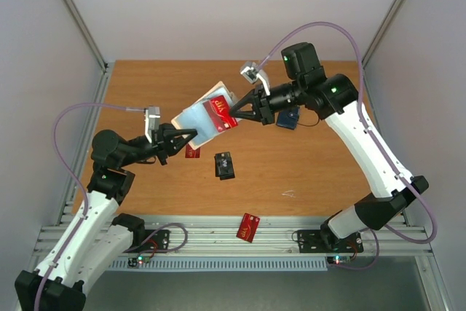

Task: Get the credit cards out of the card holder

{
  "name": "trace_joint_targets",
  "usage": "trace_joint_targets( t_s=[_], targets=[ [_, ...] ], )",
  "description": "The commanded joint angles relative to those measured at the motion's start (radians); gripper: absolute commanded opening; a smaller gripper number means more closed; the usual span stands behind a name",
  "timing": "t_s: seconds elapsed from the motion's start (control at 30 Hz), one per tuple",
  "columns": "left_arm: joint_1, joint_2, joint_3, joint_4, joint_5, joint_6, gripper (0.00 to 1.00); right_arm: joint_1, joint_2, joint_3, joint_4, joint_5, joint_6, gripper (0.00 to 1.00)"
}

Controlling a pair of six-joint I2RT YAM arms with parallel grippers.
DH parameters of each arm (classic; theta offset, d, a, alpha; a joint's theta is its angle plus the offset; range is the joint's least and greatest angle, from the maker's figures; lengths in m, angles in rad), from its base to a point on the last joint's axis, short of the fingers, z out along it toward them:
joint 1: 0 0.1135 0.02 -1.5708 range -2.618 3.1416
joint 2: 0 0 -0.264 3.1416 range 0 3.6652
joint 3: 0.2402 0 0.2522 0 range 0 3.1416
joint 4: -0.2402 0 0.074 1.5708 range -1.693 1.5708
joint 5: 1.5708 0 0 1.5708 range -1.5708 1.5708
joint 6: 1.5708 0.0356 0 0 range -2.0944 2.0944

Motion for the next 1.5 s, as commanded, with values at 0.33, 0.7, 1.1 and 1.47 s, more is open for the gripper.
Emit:
trace_joint_targets(
  t_s=[0.33,0.7,1.1,1.47],
  targets=[
    [0.047,-0.059,0.014,-0.545,-0.922,0.112,0.0,-0.125,-0.016,-0.157,0.365,0.202,0.406,0.01],
    [0.127,-0.1,-0.001,-0.681,-1.187,0.177,0.0,0.08,0.401,-0.211,0.649,0.417,0.888,0.01],
    [0.132,-0.101,-0.026,-0.686,-1.177,0.17,0.0,0.127,0.731,-0.169,0.76,0.357,1.184,0.01],
    [0.132,-0.074,-0.045,-0.692,-1.148,0.135,0.0,0.127,0.755,-0.207,0.766,0.282,1.257,0.27]
  ],
)
